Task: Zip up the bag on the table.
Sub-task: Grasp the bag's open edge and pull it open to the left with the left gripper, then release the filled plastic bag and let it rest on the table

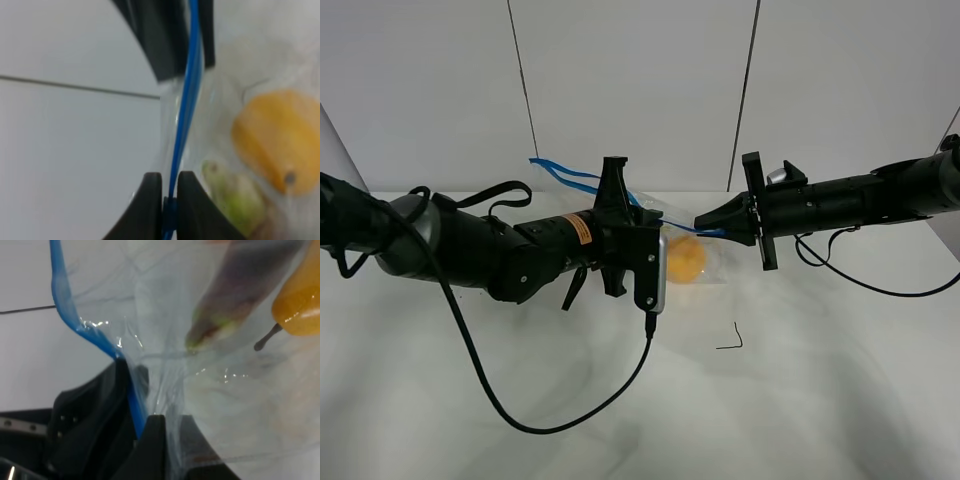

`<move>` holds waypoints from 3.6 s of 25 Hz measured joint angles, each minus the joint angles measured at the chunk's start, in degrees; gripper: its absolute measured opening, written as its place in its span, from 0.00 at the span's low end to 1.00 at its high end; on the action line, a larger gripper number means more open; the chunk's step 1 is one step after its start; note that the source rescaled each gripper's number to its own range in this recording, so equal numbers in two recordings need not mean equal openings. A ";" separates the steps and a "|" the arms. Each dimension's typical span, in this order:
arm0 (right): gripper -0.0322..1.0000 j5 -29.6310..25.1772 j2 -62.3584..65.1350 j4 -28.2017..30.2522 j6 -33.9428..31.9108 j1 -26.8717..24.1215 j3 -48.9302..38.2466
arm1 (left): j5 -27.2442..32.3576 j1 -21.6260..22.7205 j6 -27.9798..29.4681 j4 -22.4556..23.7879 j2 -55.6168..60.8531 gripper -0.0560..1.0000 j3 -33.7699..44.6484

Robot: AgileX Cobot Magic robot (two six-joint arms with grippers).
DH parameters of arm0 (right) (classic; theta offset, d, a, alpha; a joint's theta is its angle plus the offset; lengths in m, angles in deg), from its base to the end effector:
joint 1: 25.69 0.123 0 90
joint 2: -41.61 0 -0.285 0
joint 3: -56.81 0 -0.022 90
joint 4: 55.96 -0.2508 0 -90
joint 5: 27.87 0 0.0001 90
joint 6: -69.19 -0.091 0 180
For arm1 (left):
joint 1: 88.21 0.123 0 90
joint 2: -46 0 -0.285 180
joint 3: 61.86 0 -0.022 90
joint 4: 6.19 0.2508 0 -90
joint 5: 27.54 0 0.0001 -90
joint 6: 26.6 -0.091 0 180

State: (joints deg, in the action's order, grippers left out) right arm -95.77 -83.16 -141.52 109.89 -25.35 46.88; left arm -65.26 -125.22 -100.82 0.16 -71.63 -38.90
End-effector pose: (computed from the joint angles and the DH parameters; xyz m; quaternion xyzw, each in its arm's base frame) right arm 0.3754 0.0863 0.1677 0.0979 0.8051 0.5818 0.0606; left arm 0.3132 -0.2438 0.1751 0.6756 0.3952 0.1994 0.5897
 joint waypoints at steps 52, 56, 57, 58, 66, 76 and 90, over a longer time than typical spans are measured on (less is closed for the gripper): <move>0.03 -0.59 0.00 1.83 -0.43 0.00 0.00 | -8.75 22.34 -5.16 -0.73 0.00 0.05 3.38; 0.03 -0.59 0.00 1.83 -0.43 0.00 0.00 | -8.95 22.39 -5.16 -0.50 0.00 0.05 3.38; 0.03 -0.59 0.00 1.83 -0.43 0.00 0.00 | -8.95 22.39 -5.16 -0.50 0.00 0.05 3.38; 0.03 -0.59 0.00 1.83 -0.43 0.00 0.00 | -8.95 22.39 -5.16 -0.50 0.00 0.05 3.38; 0.03 -0.59 0.00 1.83 -0.43 0.00 0.00 | -8.95 22.39 -4.79 -0.50 0.00 0.05 3.38; 0.03 -0.77 0.00 2.66 -0.43 0.00 0.00 | -9.02 23.01 8.54 -1.60 0.00 0.52 3.38; 0.03 -0.81 0.00 2.66 -0.43 0.00 0.00 | -9.02 30.01 27.02 -2.00 0.00 0.73 3.38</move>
State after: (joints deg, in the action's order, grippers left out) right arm -96.58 -83.16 -138.86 109.46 -25.35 46.88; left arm -74.28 -95.21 -73.80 -1.84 -71.63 -35.52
